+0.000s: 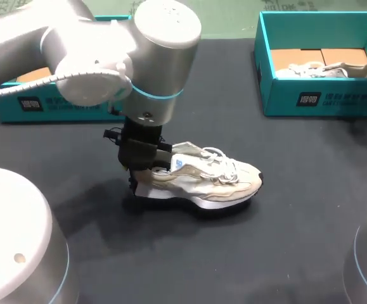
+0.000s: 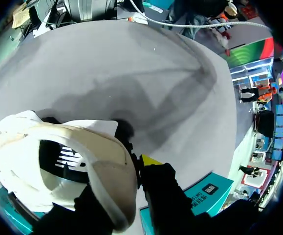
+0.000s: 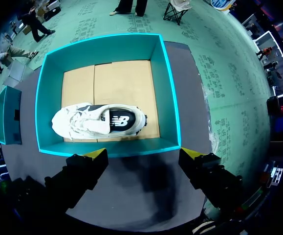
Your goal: Take the shoe out of the shoebox, open the shoe tongue, remove and reinsert the insole, then place the shoe into the shoebox
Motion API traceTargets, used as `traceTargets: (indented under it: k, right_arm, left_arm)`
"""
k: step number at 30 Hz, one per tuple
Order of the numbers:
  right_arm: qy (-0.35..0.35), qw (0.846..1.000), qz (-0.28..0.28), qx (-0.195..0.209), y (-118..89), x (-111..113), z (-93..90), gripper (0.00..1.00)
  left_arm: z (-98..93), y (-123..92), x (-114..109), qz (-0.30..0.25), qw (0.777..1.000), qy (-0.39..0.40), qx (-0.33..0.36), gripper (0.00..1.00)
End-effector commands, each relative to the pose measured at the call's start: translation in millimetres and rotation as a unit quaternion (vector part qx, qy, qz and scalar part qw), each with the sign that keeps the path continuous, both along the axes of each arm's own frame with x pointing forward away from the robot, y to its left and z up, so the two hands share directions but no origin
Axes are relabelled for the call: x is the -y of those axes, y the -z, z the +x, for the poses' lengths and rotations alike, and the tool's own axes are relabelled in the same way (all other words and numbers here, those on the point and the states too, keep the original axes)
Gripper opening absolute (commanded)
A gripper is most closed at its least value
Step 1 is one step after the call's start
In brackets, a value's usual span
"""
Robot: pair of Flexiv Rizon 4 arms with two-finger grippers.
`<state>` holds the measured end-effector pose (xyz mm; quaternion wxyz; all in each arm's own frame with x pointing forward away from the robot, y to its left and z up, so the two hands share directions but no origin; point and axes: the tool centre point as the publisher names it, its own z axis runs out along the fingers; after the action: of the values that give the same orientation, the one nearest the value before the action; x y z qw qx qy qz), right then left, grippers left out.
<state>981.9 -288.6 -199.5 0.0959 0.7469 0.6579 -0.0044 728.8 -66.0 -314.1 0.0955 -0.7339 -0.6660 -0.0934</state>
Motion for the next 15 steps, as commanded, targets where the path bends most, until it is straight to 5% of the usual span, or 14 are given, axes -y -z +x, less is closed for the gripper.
traceTargets:
  k: [1,15]
  right_arm:
    - [0.000,1.000,0.000,0.001,0,0,-0.8,1.00]
    - [0.000,1.000,0.000,0.001,0,0,-0.8,1.00]
  left_arm:
    - [2.6,24,38,0.035,0.999,-0.002,0.002,0.00]
    - [8.4,59,40,0.030,0.999,-0.018,0.015,0.00]
